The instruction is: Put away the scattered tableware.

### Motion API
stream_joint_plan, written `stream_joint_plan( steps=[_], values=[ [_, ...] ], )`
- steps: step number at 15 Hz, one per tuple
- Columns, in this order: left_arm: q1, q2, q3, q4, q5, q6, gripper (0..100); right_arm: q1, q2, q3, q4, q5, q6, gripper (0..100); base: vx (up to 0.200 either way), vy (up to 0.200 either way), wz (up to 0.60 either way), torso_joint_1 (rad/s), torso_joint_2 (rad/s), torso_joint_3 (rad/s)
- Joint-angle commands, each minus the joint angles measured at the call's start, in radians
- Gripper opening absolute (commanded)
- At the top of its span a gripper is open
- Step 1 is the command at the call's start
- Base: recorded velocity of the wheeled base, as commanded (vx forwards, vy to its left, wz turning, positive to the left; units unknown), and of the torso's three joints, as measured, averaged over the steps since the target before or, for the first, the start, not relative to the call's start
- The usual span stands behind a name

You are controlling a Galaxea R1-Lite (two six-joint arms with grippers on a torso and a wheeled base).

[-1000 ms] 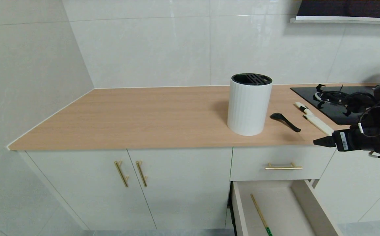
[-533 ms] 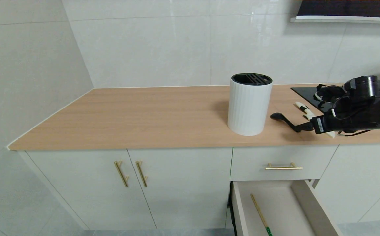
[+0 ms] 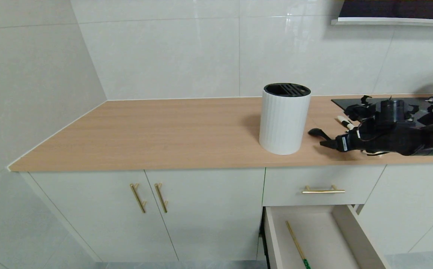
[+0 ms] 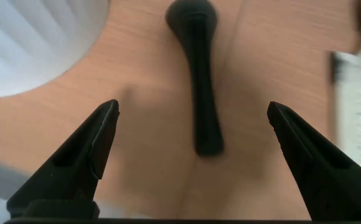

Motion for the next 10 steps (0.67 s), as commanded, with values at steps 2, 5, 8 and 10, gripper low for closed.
stream_joint_plan(
  steps=[2, 5, 8, 10],
  values=[
    [0.0, 0.0, 0.0, 0.0, 0.001, 0.0, 100, 0.011, 0.042, 0.002, -0.02, 0.0, 0.0, 100, 0.0, 0.0, 0.0, 0.0, 0.0, 0.0],
    [0.0, 0.0, 0.0, 0.0, 0.001, 0.0, 100, 0.011, 0.074, -0.027, -0.045, 0.0, 0.022, 100, 0.0, 0.0, 0.0, 0.0, 0.0, 0.0],
    [0.0, 0.0, 0.0, 0.0, 0.001, 0.0, 100, 0.003, 0.105, -0.033, -0.129, 0.0, 0.046, 100, 0.0, 0.0, 0.0, 0.0, 0.0, 0.0],
    [0.0, 0.0, 0.0, 0.0, 0.001, 0.0, 100, 0.003, 0.113, -0.042, -0.143, -0.003, 0.052, 100, 0.0, 0.0, 0.0, 0.0, 0.0, 0.0]
  ],
)
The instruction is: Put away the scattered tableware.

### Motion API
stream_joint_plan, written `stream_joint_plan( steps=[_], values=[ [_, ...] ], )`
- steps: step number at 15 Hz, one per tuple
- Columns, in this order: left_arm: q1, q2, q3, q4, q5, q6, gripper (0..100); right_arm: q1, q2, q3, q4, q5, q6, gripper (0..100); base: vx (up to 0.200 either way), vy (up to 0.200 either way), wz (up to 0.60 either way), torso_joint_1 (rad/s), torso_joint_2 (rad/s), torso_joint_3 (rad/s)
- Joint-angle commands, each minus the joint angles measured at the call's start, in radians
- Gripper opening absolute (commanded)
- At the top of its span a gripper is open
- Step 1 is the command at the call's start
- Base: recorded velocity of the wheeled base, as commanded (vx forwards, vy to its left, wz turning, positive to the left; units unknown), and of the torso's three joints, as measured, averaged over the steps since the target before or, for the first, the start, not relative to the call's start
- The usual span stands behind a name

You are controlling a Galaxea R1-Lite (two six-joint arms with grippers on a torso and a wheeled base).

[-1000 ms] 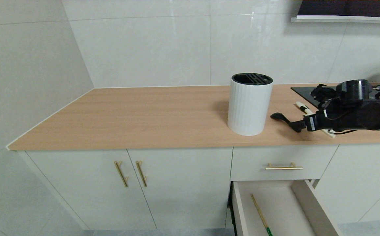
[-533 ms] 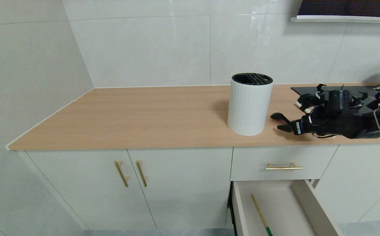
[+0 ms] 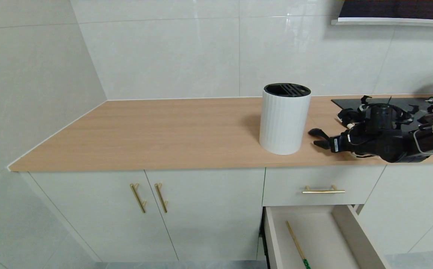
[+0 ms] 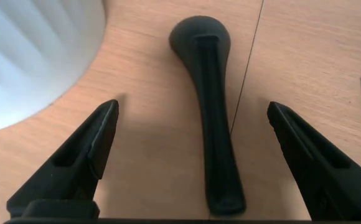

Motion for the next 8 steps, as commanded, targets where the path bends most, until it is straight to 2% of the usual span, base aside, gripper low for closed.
stream_joint_plan(
  steps=[1, 2, 3, 8],
  values=[
    [0.0, 0.0, 0.0, 0.0, 0.001, 0.0, 100, -0.001, 0.013, -0.007, -0.001, -0.001, -0.001, 100, 0.0, 0.0, 0.0, 0.0, 0.0, 0.0],
    [0.0, 0.0, 0.0, 0.0, 0.001, 0.0, 100, -0.005, 0.021, -0.019, -0.001, -0.006, 0.001, 100, 0.0, 0.0, 0.0, 0.0, 0.0, 0.0],
    [0.0, 0.0, 0.0, 0.0, 0.001, 0.0, 100, -0.014, 0.025, -0.032, -0.001, -0.006, 0.006, 0, 0.0, 0.0, 0.0, 0.0, 0.0, 0.0],
    [0.0, 0.0, 0.0, 0.0, 0.001, 0.0, 100, -0.028, 0.045, -0.053, 0.006, -0.004, 0.021, 0, 0.0, 0.0, 0.0, 0.0, 0.0, 0.0]
  ],
)
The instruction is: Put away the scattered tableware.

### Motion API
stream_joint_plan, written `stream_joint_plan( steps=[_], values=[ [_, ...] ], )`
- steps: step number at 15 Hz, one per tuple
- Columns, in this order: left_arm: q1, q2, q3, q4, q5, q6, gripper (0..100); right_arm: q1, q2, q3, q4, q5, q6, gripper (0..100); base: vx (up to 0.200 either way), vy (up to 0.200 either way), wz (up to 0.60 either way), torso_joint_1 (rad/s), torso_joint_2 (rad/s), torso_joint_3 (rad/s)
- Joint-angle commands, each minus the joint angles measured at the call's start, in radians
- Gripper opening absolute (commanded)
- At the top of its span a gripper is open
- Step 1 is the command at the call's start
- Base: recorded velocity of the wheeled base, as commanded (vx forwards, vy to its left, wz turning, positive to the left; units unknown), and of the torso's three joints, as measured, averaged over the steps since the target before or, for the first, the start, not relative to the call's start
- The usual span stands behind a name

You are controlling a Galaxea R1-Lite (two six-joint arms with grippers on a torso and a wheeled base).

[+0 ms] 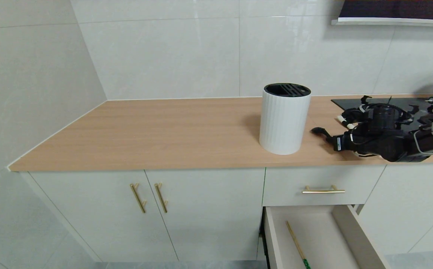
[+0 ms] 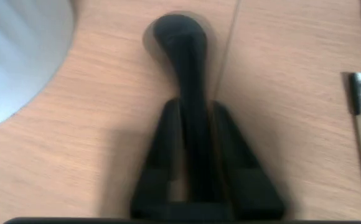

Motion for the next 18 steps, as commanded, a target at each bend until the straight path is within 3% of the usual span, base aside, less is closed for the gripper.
stream_joint_plan(
  steps=[1, 8, 10, 14, 15, 16, 18],
  values=[
    [0.0, 0.0, 0.0, 0.0, 0.001, 0.0, 100, -0.001, 0.011, -0.007, 0.002, 0.0, -0.001, 0, 0.0, 0.0, 0.0, 0.0, 0.0, 0.0],
    [0.0, 0.0, 0.0, 0.0, 0.001, 0.0, 100, -0.003, -0.082, 0.036, 0.03, -0.014, 0.024, 0, 0.0, 0.0, 0.0, 0.0, 0.0, 0.0],
    [0.0, 0.0, 0.0, 0.0, 0.001, 0.0, 100, 0.023, -0.24, 0.119, 0.124, -0.023, 0.091, 0, 0.0, 0.0, 0.0, 0.0, 0.0, 0.0],
    [0.0, 0.0, 0.0, 0.0, 0.001, 0.0, 100, 0.077, -0.527, 0.311, 0.318, -0.165, 0.217, 0, 0.0, 0.0, 0.0, 0.0, 0.0, 0.0],
    [0.0, 0.0, 0.0, 0.0, 0.001, 0.0, 100, 0.078, -0.536, 0.316, 0.334, -0.169, 0.22, 0, 0.0, 0.0, 0.0, 0.0, 0.0, 0.0],
    [0.0, 0.0, 0.0, 0.0, 0.001, 0.0, 100, 0.078, -0.615, 0.362, 0.475, -0.172, 0.257, 0, 0.0, 0.0, 0.0, 0.0, 0.0, 0.0],
    [0.0, 0.0, 0.0, 0.0, 0.001, 0.0, 100, 0.078, -0.724, 0.481, 0.527, -0.172, 0.297, 0, 0.0, 0.0, 0.0, 0.0, 0.0, 0.0]
  ],
)
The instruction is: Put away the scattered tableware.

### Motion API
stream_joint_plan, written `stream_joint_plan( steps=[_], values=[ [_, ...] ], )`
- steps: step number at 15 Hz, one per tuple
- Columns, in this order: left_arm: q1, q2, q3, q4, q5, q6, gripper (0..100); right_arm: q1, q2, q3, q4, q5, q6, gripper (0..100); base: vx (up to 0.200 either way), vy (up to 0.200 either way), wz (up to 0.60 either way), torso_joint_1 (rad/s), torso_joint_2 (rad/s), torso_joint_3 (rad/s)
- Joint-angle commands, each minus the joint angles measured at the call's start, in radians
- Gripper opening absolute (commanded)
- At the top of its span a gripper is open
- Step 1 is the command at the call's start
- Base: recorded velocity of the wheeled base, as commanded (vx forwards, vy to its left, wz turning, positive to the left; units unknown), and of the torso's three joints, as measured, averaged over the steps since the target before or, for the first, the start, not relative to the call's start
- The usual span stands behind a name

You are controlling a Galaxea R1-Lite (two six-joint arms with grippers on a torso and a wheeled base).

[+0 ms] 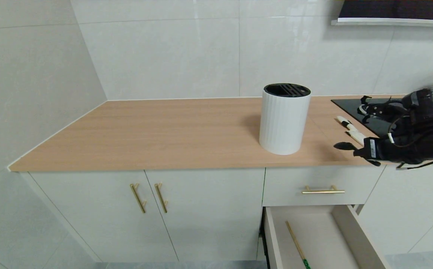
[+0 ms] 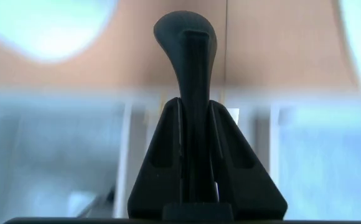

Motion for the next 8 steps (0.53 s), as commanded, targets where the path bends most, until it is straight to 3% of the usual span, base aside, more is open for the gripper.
stream_joint_plan(
  steps=[1, 5, 8],
  values=[
    [0.0, 0.0, 0.0, 0.0, 0.001, 0.0, 100, 0.006, -0.199, 0.165, 0.044, -0.008, 0.032, 0, 0.0, 0.0, 0.0, 0.0, 0.0, 0.0],
    [0.0, 0.0, 0.0, 0.0, 0.001, 0.0, 100, 0.036, -0.263, 0.336, 0.044, -0.008, 0.032, 0, 0.0, 0.0, 0.0, 0.0, 0.0, 0.0],
    [0.0, 0.0, 0.0, 0.0, 0.001, 0.0, 100, 0.036, -0.225, 0.346, 0.078, -0.008, 0.032, 0, 0.0, 0.0, 0.0, 0.0, 0.0, 0.0]
  ],
)
